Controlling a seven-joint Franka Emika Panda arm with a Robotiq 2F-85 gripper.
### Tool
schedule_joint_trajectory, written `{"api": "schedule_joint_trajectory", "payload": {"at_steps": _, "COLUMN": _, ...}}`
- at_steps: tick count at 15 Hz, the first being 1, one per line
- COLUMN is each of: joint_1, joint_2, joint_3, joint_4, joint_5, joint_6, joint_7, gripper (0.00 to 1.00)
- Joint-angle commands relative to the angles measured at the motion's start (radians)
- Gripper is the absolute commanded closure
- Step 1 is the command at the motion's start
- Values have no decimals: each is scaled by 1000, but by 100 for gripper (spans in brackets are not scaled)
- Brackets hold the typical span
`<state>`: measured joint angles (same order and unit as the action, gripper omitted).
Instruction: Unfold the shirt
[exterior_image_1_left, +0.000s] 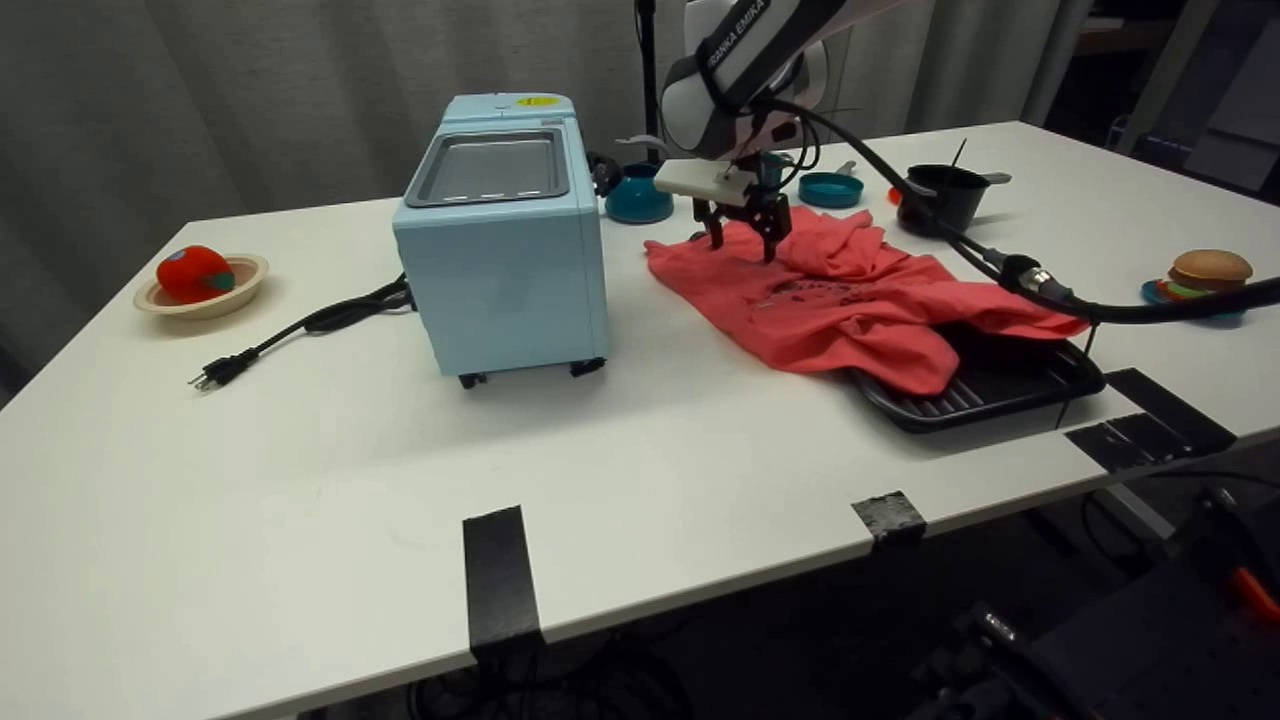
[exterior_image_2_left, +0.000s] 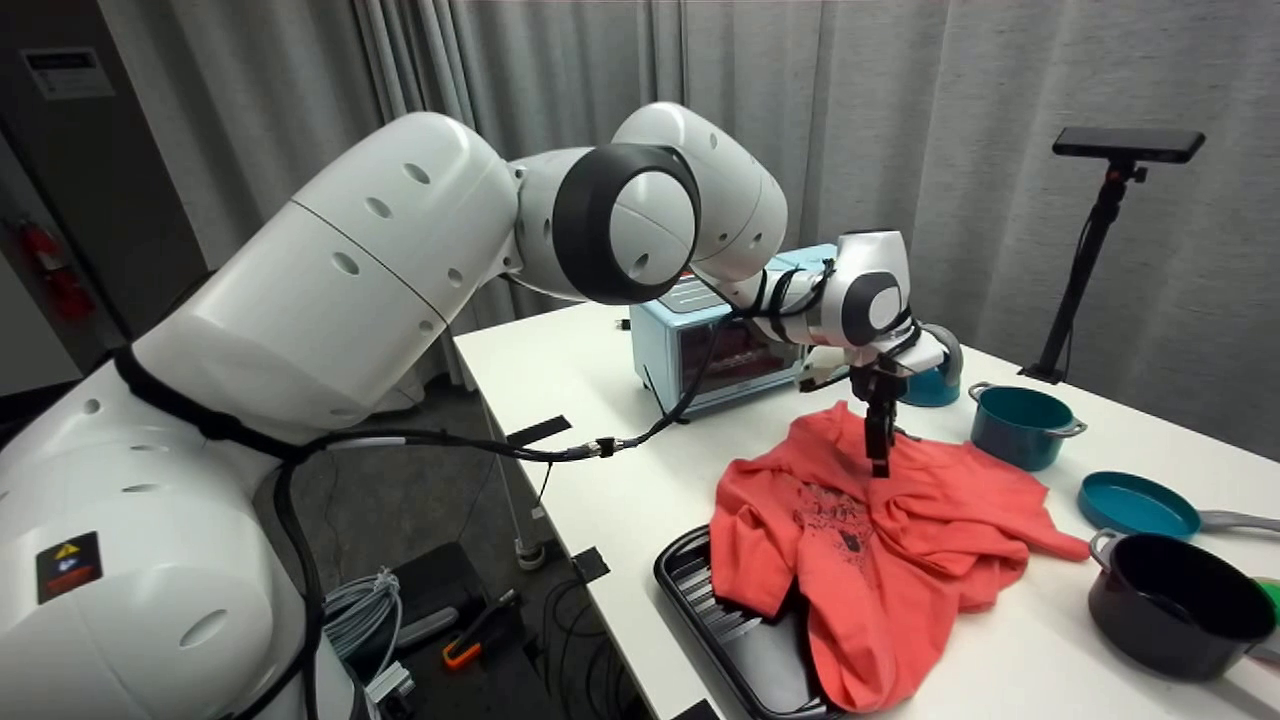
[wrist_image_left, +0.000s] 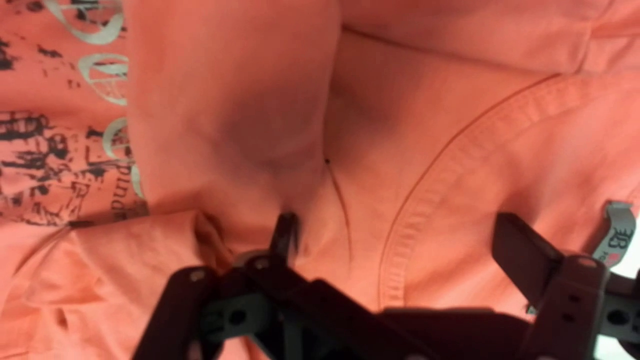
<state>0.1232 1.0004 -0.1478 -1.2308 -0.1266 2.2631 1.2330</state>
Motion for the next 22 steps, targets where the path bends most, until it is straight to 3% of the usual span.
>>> {"api": "schedule_joint_trajectory", "payload": {"at_steps": 1, "joint_1": -14, "joint_2": -43, "joint_3": 0, "joint_4": -7, "joint_5": 26, "joint_6": -76, "joint_7": -40, "gripper": 0}}
{"api": "schedule_joint_trajectory", "payload": {"at_steps": 9, "joint_1": -69, "joint_2": -294, "joint_3": -5, "joint_4": -160, "joint_5": 7, "joint_6": -232, "joint_7": -229, "gripper": 0}}
{"api": "schedule_joint_trajectory", "payload": {"at_steps": 22, "joint_1": -169, "joint_2": -729, "joint_3": -20, "joint_4": -568, "joint_5": -1, "joint_6": -192, "joint_7": -586, "gripper": 0}}
